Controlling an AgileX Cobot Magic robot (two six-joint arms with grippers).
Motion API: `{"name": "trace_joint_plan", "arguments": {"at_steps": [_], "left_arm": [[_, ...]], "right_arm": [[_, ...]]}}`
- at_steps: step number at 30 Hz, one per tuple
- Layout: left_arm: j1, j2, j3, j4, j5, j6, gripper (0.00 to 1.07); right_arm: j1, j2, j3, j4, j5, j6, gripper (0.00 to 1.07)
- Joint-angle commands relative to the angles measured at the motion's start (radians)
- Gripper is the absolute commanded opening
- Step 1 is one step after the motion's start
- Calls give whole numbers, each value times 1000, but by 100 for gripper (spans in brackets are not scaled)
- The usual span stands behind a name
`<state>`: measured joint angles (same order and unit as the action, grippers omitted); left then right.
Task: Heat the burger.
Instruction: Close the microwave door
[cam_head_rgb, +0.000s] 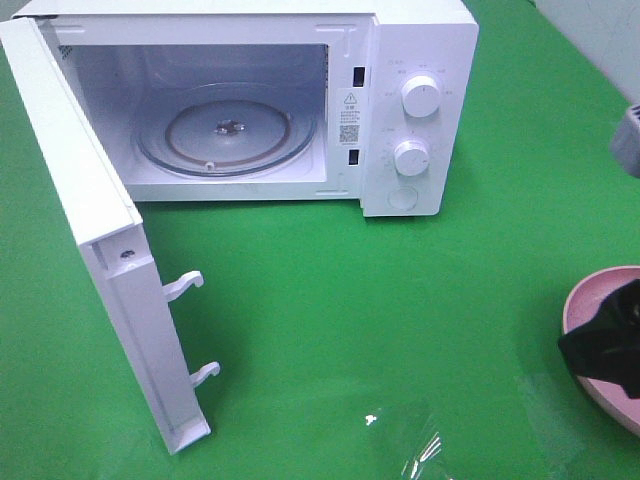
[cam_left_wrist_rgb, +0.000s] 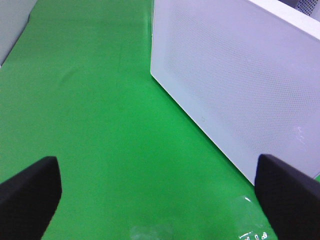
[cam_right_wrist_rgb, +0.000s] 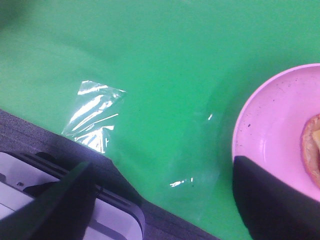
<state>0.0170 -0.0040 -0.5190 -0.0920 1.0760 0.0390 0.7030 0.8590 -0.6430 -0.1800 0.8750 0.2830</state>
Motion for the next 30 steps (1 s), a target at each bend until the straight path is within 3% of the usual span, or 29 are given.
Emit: {"name": "trace_joint_plan", "arguments": {"at_steps": [1,13,15,16,17,18,19,20,22,30], "left_arm": [[2,-16,3,-7,-8,-4,97],[2,-16,3,-7,-8,-4,97],[2,-16,3,-7,-8,-4,97],[2,-16,3,-7,-8,-4,97],[2,-16,3,-7,-8,-4,97],[2,-16,3,-7,-8,-4,97],[2,-16,3,-7,-8,-4,97],[2,-16,3,-7,-8,-4,97],[2,-16,3,-7,-8,-4,97],[2,-16,3,-7,-8,-4,97]], "right_arm": [[1,-92,-4,3,51,-18,75],[-4,-297,26,0,108,-18,75],[-102,-381,73,14,113,-35,75],[-102,-381,73,14,113,-35,75],[-178,-424,90,29,118,-77,75],[-178,-424,90,29,118,-77,75],[-243,-471,101,46,125,-133,75],[-243,-471,101,46,125,-133,75],[-328,-558,120,62,118,-180,75],[-471,-755,148,116,82,-179,74]]}}
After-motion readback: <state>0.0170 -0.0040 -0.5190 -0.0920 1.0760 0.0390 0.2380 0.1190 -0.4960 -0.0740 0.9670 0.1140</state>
